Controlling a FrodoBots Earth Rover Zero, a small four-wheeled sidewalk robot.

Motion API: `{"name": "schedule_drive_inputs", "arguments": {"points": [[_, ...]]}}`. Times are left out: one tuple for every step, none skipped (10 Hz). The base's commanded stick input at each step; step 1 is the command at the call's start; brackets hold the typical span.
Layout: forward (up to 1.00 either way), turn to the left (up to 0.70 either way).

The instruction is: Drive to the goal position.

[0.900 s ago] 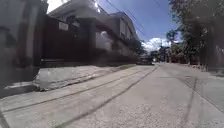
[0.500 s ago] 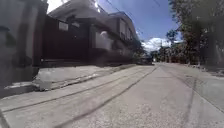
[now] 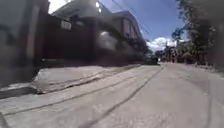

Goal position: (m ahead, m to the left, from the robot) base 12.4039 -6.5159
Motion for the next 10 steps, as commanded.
{"name": "schedule_drive_inputs", "arguments": {"points": [[0.70, -0.35], [0.70, -0.35], [0.70, -0.35], [0.70, -0.35], [0.70, -0.35], [0.70, -0.35], [0.70, -0.35], [0.70, -0.31], [0.70, -0.34], [0.70, -0.06]]}}
